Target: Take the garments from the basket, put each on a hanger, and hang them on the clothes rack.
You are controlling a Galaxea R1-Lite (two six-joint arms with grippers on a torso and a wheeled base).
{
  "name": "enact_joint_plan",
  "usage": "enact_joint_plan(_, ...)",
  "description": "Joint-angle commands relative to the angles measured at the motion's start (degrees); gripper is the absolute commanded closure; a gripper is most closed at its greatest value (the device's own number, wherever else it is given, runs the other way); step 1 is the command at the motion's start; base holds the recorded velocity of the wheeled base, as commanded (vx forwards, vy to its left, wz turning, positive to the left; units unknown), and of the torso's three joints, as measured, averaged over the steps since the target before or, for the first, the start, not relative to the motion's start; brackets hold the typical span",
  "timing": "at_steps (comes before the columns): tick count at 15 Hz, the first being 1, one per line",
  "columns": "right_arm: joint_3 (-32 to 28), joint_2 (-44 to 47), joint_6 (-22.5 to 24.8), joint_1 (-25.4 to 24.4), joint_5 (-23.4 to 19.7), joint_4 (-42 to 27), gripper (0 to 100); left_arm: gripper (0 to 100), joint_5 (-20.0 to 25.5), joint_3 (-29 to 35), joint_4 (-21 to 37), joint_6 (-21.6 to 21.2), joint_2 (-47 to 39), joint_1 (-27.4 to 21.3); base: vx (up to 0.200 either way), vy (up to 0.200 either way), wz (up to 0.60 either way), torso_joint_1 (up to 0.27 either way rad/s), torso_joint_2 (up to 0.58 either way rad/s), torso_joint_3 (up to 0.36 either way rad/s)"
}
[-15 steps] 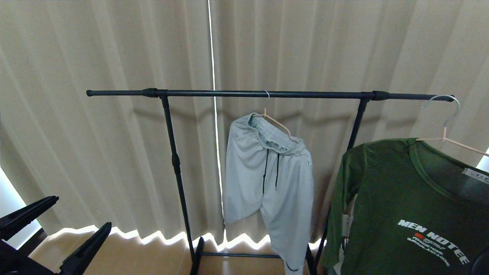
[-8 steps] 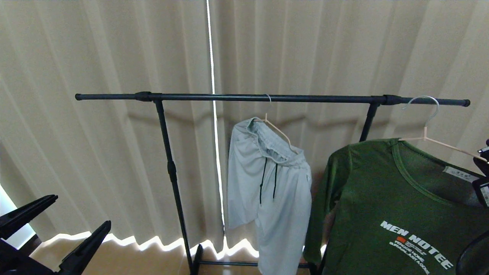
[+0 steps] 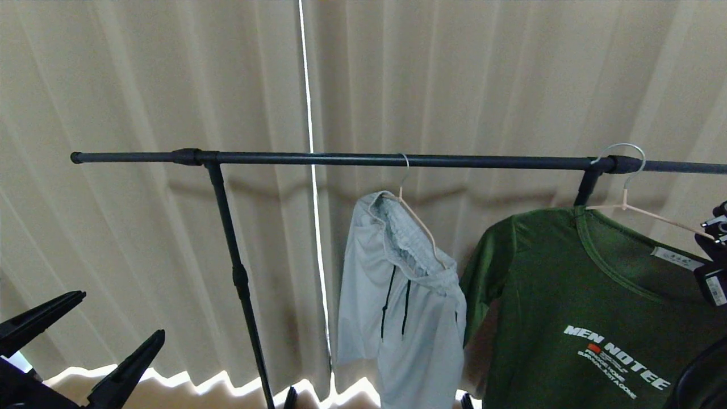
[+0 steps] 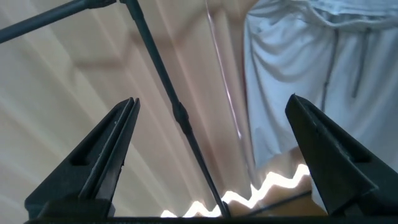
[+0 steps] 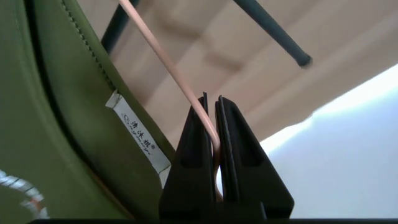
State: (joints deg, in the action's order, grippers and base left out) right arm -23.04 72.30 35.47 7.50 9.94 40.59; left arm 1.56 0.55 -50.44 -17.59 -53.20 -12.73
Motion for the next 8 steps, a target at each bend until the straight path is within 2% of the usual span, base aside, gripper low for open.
enact_joint_plan(1,-0.8,1.9,0.0,-0.2,0.0,0.2,100,0,0.0,-0.1,0.0,-0.1,0.3,0.0,0.2,0.0,0.0,-0.002,0.0,0.007)
enact_joint_plan(6,-4.6,7.0,-0.1,-1.8,0.3,0.2,100,0,0.0,-0.4,0.0,-0.3,0.8,0.0,0.0,0.0,0.0,0.0,0.0,0.0)
enact_joint_plan(8,-7.5,11.5,-0.1,-3.3,2.5,0.5,100,0,0.0,-0.4,0.0,-0.3,1.2,0.0,0.0,0.0,0.0,0.0,0.0,0.0)
